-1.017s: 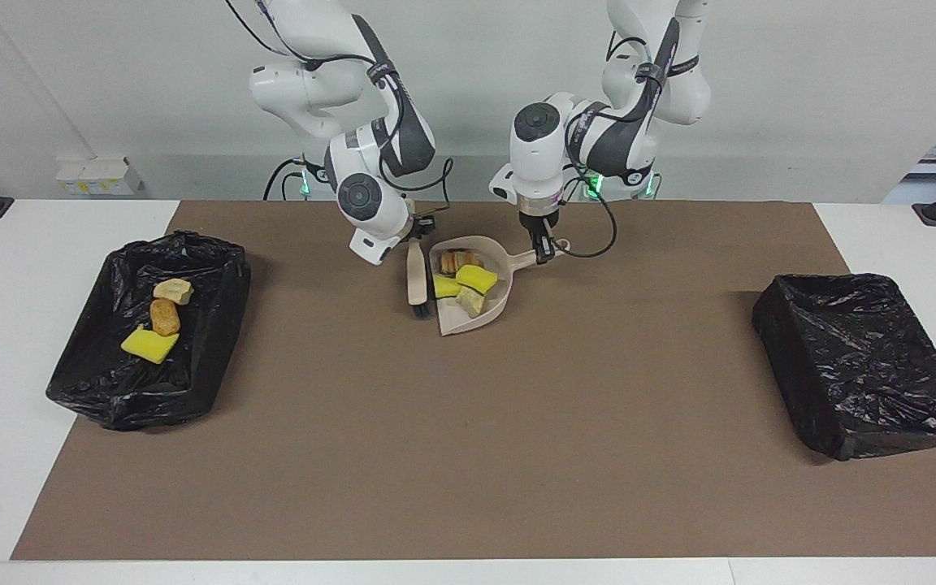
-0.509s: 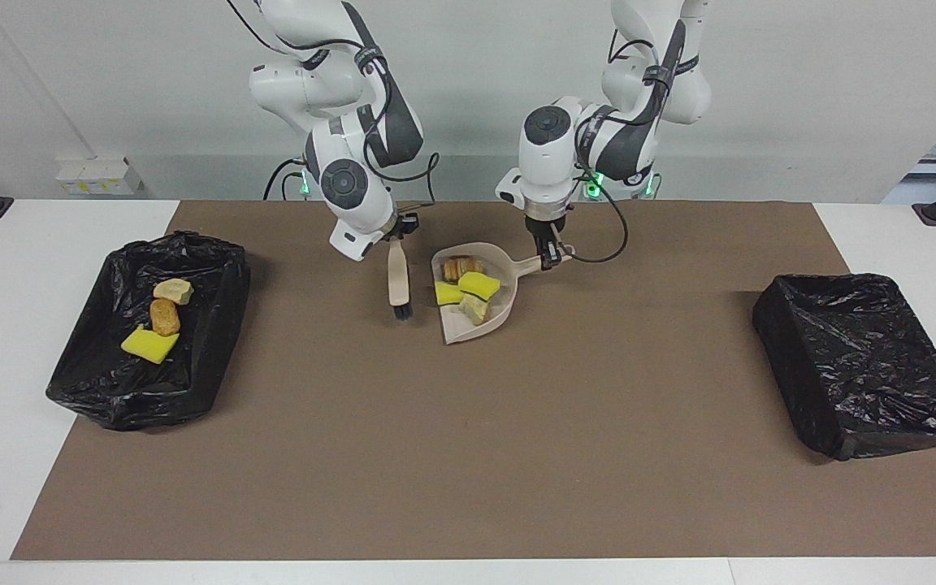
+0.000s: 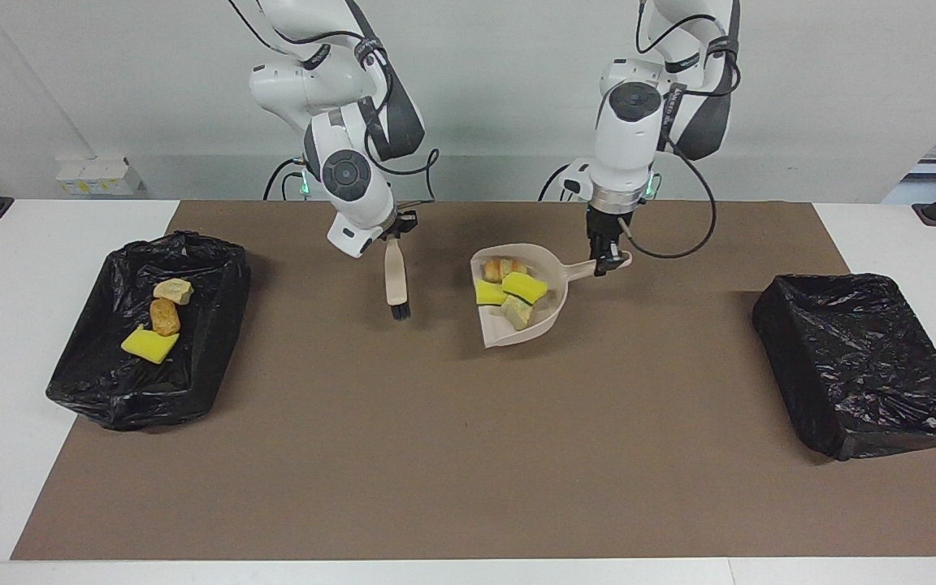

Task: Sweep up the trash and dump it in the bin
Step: 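Lift the dustpan with the left gripper and carry it over the nearer bin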

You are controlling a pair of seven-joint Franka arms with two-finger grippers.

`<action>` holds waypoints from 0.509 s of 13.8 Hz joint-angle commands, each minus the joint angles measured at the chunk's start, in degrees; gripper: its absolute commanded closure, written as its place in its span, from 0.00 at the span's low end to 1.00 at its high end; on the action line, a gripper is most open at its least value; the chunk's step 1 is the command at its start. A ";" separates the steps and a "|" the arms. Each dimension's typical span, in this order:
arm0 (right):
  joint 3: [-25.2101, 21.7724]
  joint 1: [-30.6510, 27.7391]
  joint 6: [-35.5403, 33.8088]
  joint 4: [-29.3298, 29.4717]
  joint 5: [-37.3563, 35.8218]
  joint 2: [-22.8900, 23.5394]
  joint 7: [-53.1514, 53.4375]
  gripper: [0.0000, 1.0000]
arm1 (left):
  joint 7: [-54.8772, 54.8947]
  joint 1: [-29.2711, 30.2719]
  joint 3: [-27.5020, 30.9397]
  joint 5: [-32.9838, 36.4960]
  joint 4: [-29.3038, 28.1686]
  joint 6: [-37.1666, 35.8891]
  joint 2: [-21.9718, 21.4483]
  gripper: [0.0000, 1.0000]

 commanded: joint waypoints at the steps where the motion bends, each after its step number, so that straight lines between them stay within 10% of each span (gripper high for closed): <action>1: 0.76 4.09 -0.21 2.11 -0.06 0.54 7.05 1.00 | 9.72 8.46 -0.28 0.48 4.44 -4.76 -1.01 1.00; 7: 0.85 14.64 -0.04 1.94 4.68 2.38 14.71 1.00 | 21.77 26.30 -0.10 0.31 12.71 -8.29 1.27 1.00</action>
